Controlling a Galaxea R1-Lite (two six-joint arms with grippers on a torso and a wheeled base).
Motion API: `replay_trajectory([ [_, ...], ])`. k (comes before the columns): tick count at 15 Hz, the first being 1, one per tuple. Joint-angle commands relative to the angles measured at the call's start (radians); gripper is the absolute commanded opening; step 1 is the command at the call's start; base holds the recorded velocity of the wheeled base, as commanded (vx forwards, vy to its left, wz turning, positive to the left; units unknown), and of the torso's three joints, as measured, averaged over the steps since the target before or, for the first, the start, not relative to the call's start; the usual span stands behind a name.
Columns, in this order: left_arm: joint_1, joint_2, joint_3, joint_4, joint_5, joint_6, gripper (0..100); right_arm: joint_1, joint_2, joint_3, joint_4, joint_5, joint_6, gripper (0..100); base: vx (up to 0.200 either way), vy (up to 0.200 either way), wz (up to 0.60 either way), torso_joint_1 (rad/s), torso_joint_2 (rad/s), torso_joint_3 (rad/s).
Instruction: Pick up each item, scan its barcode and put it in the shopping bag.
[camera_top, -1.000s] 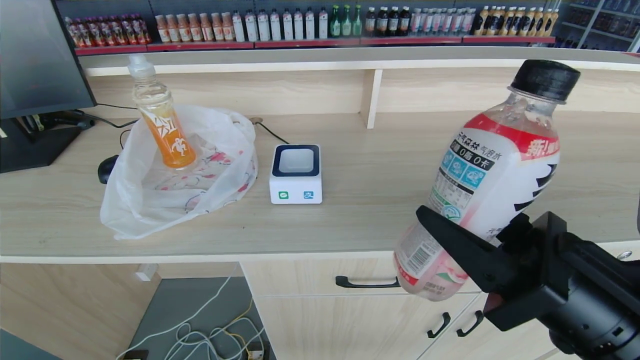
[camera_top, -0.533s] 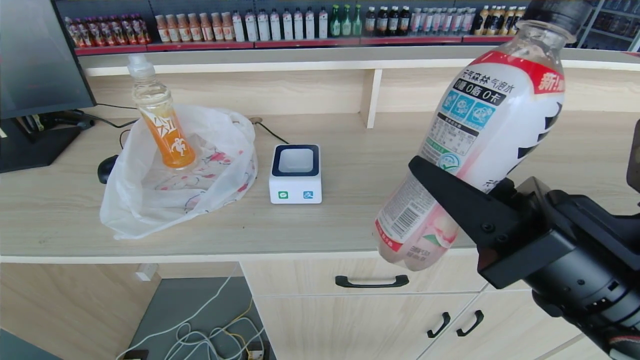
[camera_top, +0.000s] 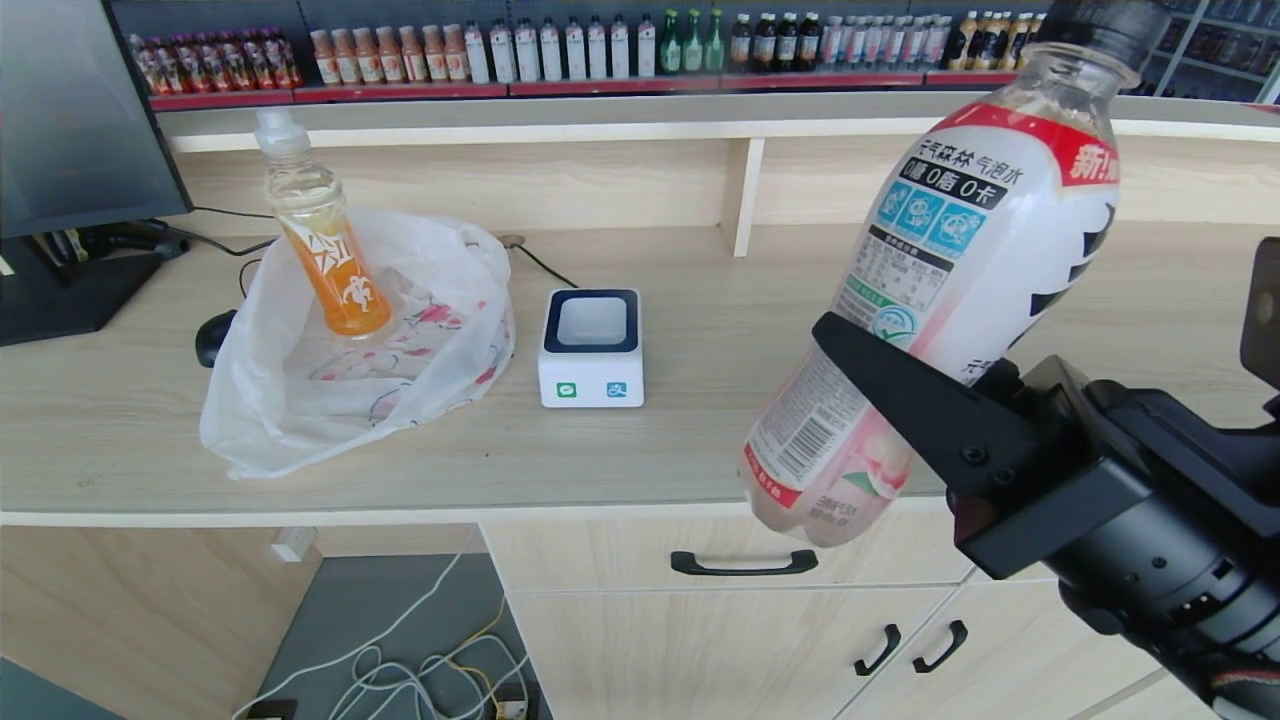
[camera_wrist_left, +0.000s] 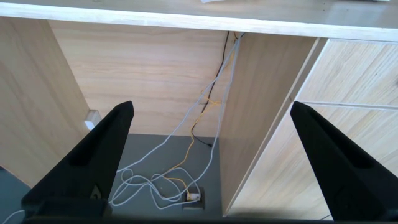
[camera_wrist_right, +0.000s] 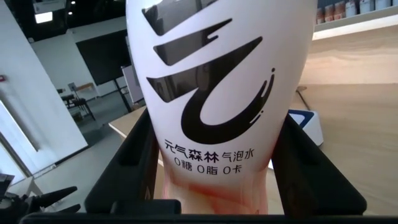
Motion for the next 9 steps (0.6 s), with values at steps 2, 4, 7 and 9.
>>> replay_trajectory([
  [2, 0.000, 0.000, 0.000, 0.000, 0.000, 0.000, 100, 0.002, -0.003, 0.003, -0.001, 0.000, -0.001, 0, 0.000, 0.000, 0.00, 0.000, 0.00, 0.000],
  [4, 0.000, 0.000, 0.000, 0.000, 0.000, 0.000, 100, 0.005, -0.003, -0.002, -0.001, 0.005, 0.003, 0, 0.000, 0.000, 0.00, 0.000, 0.00, 0.000],
  [7, 0.000, 0.000, 0.000, 0.000, 0.000, 0.000, 100, 0.019, -0.014, 0.009, -0.001, 0.052, 0.006, 0, 0.000, 0.000, 0.00, 0.000, 0.00, 0.000],
  [9, 0.000, 0.000, 0.000, 0.000, 0.000, 0.000, 100, 0.019, -0.022, 0.012, -0.001, 0.060, 0.007, 0, 0.000, 0.000, 0.00, 0.000, 0.00, 0.000],
])
